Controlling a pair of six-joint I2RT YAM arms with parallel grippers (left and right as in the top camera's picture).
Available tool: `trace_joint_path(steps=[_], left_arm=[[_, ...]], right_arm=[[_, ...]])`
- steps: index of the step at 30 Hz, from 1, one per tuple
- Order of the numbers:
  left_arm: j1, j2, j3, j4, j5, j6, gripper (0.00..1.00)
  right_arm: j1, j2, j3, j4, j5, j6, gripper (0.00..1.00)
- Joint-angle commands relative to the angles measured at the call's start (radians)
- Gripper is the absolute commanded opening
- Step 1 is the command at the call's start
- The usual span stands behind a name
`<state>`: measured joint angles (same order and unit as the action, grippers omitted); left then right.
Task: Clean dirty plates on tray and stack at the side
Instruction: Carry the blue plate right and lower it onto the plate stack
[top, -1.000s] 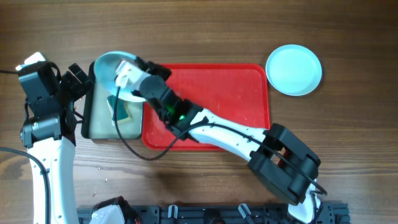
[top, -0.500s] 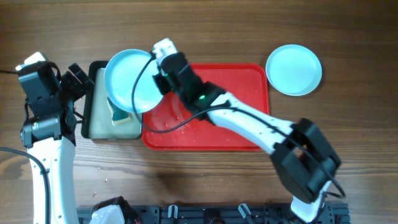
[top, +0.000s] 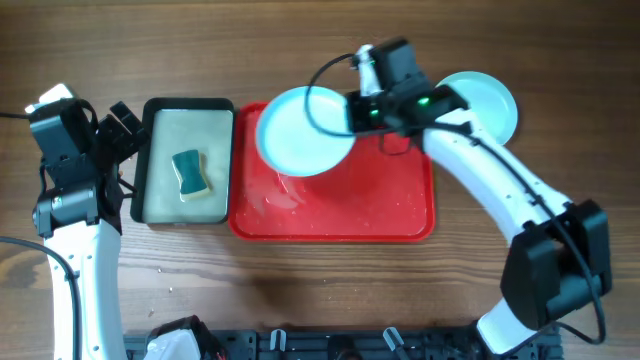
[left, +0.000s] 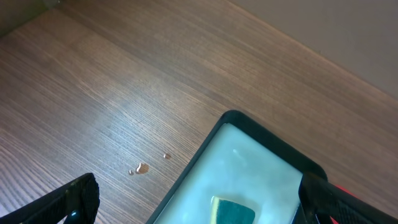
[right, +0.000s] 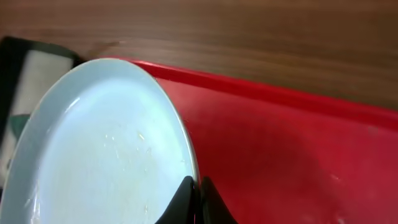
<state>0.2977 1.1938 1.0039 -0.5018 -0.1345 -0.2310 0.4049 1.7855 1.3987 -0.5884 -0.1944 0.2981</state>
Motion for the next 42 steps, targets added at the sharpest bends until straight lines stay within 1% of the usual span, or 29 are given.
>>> trace_joint_path(steps=[1,3,11,13,17,20,25,26,29,32,36,39,40,41,42], left_arm=[[0.006,0.0,0.016,0.003,-0.013,-0.013,1.0],[0.006,0.0,0.016,0.003,-0.013,-0.013,1.0],[0.006,0.0,0.016,0.003,-0.013,-0.013,1.0],[0.006,0.0,0.016,0.002,-0.013,-0.013,1.0],[0.006,0.0,0.016,0.003,-0.013,-0.013,1.0],[0.006,0.0,0.016,0.003,-0.013,-0.013,1.0],[0.006,0.0,0.016,0.003,-0.013,-0.013,1.0],[0.006,0.0,0.016,0.003,-0.013,-0.013,1.0],[0.006,0.0,0.016,0.003,-0.013,-0.013,1.0],[0.006,0.0,0.016,0.002,-0.013,-0.013,1.0],[0.006,0.0,0.016,0.003,-0.013,-0.013,1.0],[0.006,0.0,0.016,0.003,-0.013,-0.013,1.0],[0.006,0.0,0.016,0.003,-0.013,-0.013,1.0],[0.006,0.0,0.016,0.003,-0.013,-0.013,1.0],[0.006,0.0,0.016,0.003,-0.013,-0.013,1.0]], right_arm=[[-0.115,-0.032,0.011,-0.054,-0.032,-0.003,0.04],[-0.205,-0.032,0.011,-0.092,-0.031,-0.037,0.04],[-0.58,-0.02,0.0,-0.106,-0.009,-0.029,0.04],[-0.652,-0.014,-0.003,-0.105,0.008,0.002,0.04],[-0.742,-0.003,-0.014,-0.096,0.144,0.072,0.04],[-0.753,-0.001,-0.059,-0.037,0.15,0.072,0.04],[-0.752,0.008,-0.177,0.114,0.146,0.133,0.04],[-0.75,0.008,-0.219,0.173,0.113,0.131,0.04],[-0.748,0.008,-0.29,0.261,0.065,0.131,0.04],[-0.746,0.008,-0.33,0.295,0.059,0.131,0.04],[-0.707,0.008,-0.333,0.297,0.04,0.12,0.04],[-0.679,0.008,-0.333,0.296,0.049,0.121,0.06],[-0.677,0.008,-0.333,0.295,0.057,0.121,0.07],[-0.677,0.008,-0.333,0.292,0.069,0.12,0.13],[-0.677,0.008,-0.333,0.289,0.078,0.12,0.21]])
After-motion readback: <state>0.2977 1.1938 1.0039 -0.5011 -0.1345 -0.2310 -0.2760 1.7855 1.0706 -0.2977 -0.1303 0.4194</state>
